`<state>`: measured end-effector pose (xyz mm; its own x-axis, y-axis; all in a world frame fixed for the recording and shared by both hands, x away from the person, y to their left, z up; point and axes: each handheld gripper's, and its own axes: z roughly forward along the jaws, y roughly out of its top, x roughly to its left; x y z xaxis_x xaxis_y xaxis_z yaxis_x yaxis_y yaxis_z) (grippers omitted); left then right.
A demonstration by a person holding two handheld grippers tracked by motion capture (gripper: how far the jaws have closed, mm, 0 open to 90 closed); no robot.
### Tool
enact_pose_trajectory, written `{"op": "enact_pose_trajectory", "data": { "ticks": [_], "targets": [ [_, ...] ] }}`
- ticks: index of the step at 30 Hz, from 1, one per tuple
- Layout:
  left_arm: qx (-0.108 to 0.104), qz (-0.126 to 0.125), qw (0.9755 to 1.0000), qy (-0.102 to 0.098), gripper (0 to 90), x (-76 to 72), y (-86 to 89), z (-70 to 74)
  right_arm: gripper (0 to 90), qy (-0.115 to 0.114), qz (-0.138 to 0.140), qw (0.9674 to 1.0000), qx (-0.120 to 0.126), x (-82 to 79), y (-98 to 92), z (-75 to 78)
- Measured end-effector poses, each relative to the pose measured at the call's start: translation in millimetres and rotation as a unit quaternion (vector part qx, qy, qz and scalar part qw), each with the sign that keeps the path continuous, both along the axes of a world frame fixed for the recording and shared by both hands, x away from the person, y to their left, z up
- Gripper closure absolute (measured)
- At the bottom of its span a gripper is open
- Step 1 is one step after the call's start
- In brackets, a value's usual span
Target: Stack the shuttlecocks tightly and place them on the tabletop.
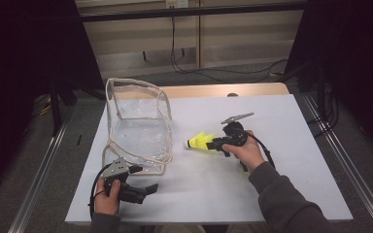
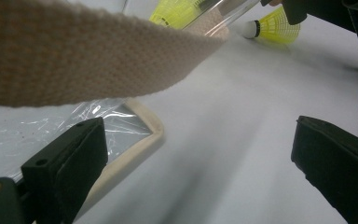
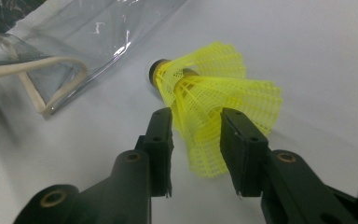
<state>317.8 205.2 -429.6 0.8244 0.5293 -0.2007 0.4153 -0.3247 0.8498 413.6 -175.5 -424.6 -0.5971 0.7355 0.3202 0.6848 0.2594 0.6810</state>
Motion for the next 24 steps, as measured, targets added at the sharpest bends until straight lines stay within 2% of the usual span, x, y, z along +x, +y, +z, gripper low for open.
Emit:
{"op": "enact_pose_trajectory", "data": {
  "ticks": [8, 15, 24],
  "targets": [
    [-0.002, 0.001, 1.0, 0.0, 3.7, -0.4, -0.2, 0.3, 56.9, -0.007, -0.004, 1.0, 0.003, -3.8, -4.0, 7.2],
    [-0.001, 0.0, 1.0, -0.001, 3.7, -0.6, -0.2, 1.1, 51.2, -0.023, -0.003, 0.9997, -0.001, -9.3, -6.3, 17.5],
    [0.003, -0.002, 1.0, 0.0, 3.7, -0.9, -1.4, 0.8, 35.4, -0.041, -0.016, 0.999, -0.007, -18.2, -21.9, 26.8]
  ]
}}
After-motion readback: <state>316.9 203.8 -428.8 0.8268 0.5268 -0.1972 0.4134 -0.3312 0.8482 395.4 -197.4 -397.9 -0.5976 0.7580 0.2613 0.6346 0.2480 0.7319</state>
